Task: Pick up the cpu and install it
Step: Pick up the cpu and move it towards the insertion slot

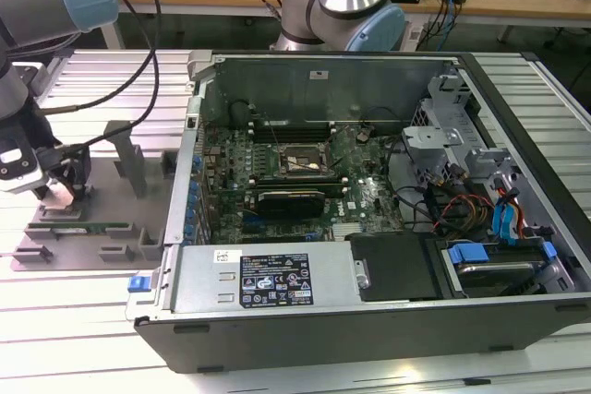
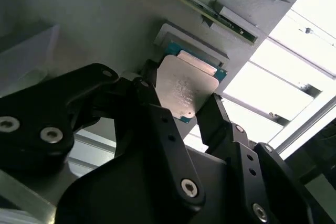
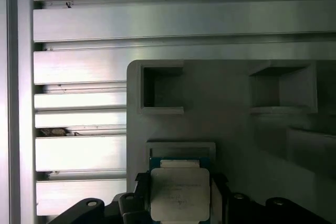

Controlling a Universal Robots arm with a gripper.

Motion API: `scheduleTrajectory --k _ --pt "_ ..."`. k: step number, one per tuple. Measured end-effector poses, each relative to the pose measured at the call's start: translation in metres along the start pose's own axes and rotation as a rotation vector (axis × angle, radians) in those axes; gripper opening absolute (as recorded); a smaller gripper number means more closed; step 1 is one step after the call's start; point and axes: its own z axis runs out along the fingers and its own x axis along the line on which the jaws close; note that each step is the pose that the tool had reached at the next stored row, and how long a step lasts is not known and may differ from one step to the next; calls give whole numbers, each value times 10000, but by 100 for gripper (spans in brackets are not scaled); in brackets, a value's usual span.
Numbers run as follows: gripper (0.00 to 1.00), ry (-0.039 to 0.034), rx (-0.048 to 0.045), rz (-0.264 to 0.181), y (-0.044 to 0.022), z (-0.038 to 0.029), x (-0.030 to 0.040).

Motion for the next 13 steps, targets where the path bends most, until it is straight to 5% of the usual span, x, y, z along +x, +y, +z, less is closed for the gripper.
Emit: scheduleTrajectory --k 2,8,9,10,13 --pt "55 8 97 0 1 -44 -2" --pt "55 9 111 0 1 -45 -2" --pt "55 9 118 1 3 -80 -2" --pt "55 8 117 1 8 -248 -1" --pt "55 9 118 1 10 -337 0"
